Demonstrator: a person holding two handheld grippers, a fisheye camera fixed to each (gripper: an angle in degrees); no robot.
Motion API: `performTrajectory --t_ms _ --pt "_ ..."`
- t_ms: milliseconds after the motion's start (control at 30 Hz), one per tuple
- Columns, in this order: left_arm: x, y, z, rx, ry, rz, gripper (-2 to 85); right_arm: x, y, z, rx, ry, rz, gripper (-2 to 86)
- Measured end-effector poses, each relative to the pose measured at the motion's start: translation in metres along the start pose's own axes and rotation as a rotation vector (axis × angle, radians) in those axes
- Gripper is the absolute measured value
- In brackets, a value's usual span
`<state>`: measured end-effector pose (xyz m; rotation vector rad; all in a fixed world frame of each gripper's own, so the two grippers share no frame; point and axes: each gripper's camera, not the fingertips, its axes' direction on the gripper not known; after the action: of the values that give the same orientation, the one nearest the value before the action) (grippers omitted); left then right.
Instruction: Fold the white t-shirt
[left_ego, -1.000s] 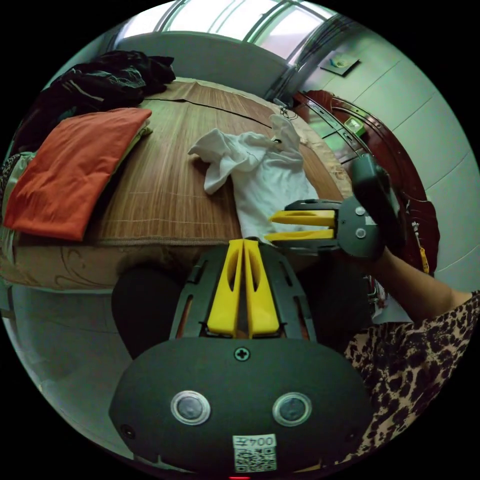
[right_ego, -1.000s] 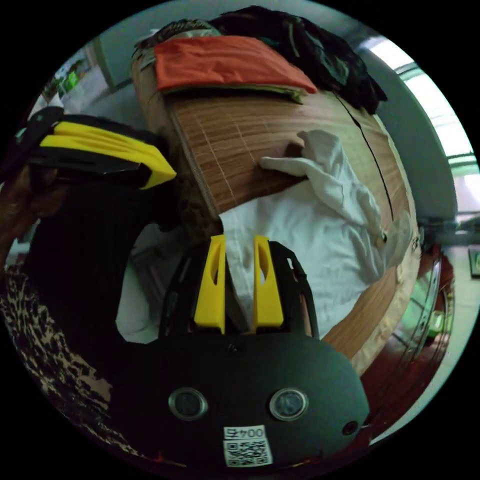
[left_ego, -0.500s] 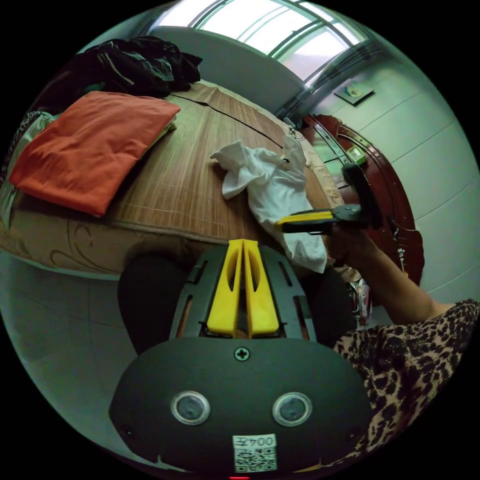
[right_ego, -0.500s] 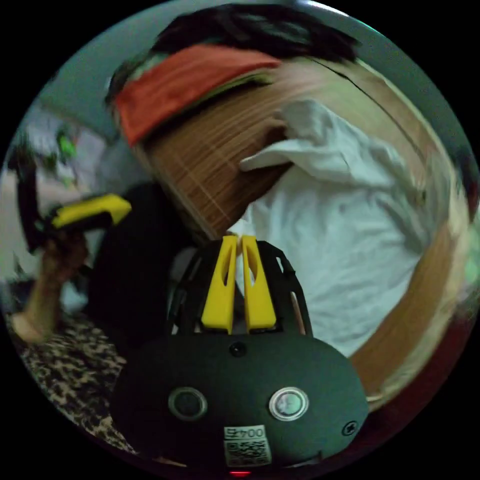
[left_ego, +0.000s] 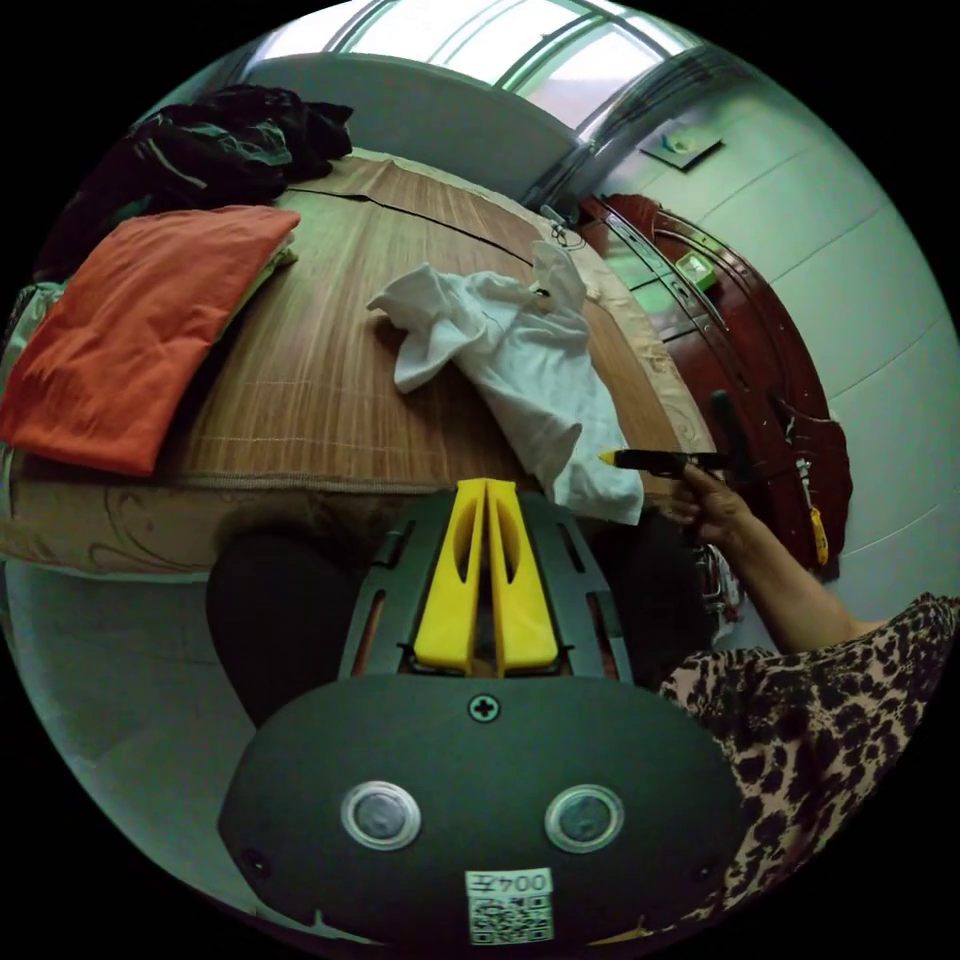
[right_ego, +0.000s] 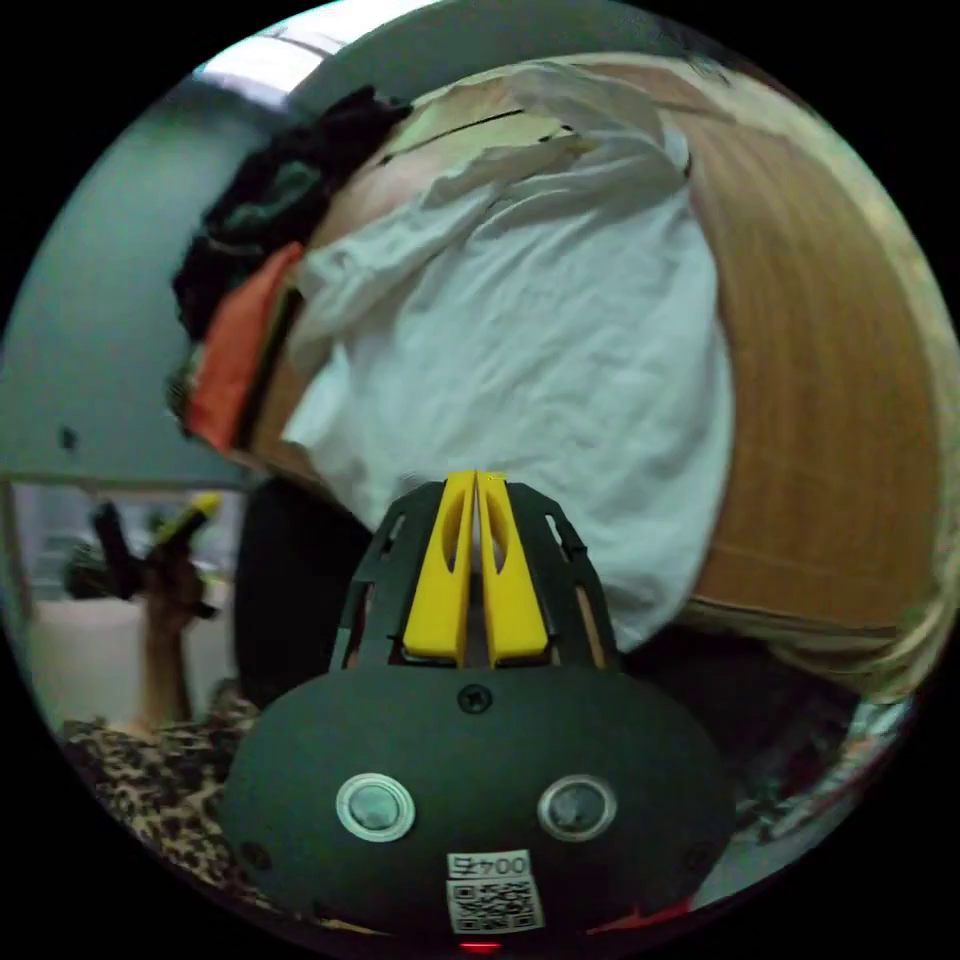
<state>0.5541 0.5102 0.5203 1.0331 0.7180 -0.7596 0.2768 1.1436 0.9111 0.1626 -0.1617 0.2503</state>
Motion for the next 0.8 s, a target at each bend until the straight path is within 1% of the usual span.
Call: performTrajectory --t_ms 33,67,133,233,367,467,500,533,567,633,700,800 --pt "0.001 0.001 0.002 -0.004 0.002 -0.002 0.1 -0.014 0.004 0.012 -0.044 0.117 -0.066 -0.8" --pt "0.004 0.002 0.007 -0.012 0.006 -0.004 0.1 -0.02 0.007 0.022 -0.077 0.159 -0.095 -0.8" --pt "0.009 0.003 0.014 -0.026 0.008 -0.002 0.1 -0.045 0.021 0.032 -0.051 0.295 -0.179 -0.8" --pt "0.016 0.006 0.021 -0.04 0.016 0.001 0.2 -0.056 0.032 0.038 -0.05 0.362 -0.188 -0.7" --pt "0.022 0.008 0.028 -0.053 0.028 -0.002 0.1 -0.054 0.054 0.035 -0.015 0.357 -0.229 -0.2" --pt "0.027 0.009 0.032 -0.059 0.026 0.007 0.1 -0.035 0.062 0.02 -0.026 0.238 -0.154 1.6" --pt "0.029 0.01 0.033 -0.059 0.028 0.011 0.1 -0.037 0.065 0.009 -0.025 0.179 -0.171 3.1" --pt "0.03 0.01 0.033 -0.059 0.027 0.014 0.1 -0.047 0.074 -0.007 0.037 0.117 -0.199 4.7" --pt "0.032 0.01 0.034 -0.058 0.027 0.016 0.1 -0.056 0.08 -0.014 0.063 0.099 -0.22 5.4" --pt "0.032 0.011 0.037 -0.062 0.031 0.008 0.1 -0.101 0.098 -0.023 0.109 0.14 -0.374 9.8" --pt "0.032 0.01 0.04 -0.065 0.045 -0.006 0.2 -0.134 0.107 -0.019 0.099 0.183 -0.476 11.2" --pt "0.036 0.009 0.039 -0.057 0.036 0.003 0.3 -0.172 0.114 -0.012 0.097 0.283 -0.569 11.2"
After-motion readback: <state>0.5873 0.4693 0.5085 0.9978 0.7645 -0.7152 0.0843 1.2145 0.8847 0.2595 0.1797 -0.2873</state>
